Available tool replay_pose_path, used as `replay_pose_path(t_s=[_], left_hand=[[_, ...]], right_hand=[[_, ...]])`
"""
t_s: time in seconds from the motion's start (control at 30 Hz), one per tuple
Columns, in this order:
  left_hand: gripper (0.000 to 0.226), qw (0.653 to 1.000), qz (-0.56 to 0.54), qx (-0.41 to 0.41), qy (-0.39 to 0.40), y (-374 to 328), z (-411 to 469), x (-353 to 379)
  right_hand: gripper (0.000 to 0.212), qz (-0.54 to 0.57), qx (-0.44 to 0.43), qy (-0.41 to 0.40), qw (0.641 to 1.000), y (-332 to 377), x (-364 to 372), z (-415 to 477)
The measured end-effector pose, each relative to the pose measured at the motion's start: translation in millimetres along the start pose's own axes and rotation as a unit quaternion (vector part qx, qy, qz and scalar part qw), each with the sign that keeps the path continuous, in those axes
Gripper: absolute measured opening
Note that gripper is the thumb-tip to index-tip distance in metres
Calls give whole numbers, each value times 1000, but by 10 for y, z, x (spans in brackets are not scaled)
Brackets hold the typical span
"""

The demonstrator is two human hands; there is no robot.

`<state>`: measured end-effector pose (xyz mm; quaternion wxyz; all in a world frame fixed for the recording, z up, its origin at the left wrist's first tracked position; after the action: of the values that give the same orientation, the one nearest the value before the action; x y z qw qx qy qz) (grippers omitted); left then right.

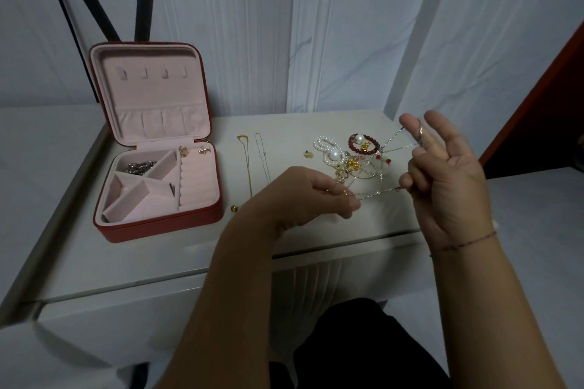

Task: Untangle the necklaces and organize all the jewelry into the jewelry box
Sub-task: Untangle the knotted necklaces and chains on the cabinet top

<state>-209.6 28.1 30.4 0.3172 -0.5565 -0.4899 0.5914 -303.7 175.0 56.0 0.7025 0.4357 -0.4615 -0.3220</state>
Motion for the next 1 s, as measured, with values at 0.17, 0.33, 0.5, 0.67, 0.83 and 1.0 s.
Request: replay_pose_path(t_s=[0.17, 0.33, 0.5, 0.67, 0.83, 1.0], left_hand=[[10, 997, -75, 7, -29, -8, 19, 6], [24, 978, -176, -6, -111, 62, 59, -48], [13, 956, -246, -5, -163, 74, 70, -86], [12, 954, -233, -12, -188, 129, 51, -164], [14, 962, -198, -22, -186, 143, 54, -165], [10, 956, -205, 6, -211, 97, 52, -198]], right_hand=[[41, 23, 12, 11, 1000, -11, 19, 12], [41, 37, 37, 47, 998, -14, 45, 4], [39, 24, 48, 67, 996, -27, 98, -19], [34, 68, 31, 58, 996, 3, 78, 12], [27, 42, 0, 45, 998, 48, 65, 16], [25, -26, -31, 35, 999, 61, 68, 13]])
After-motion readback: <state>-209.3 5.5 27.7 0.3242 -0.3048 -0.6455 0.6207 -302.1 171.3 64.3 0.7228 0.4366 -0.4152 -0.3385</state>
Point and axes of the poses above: each hand's wrist, its own z-axis towards the middle knuckle, its own x-axis out of the palm, y = z × x, the point moved 5 cm from there along z, towards the middle knuckle
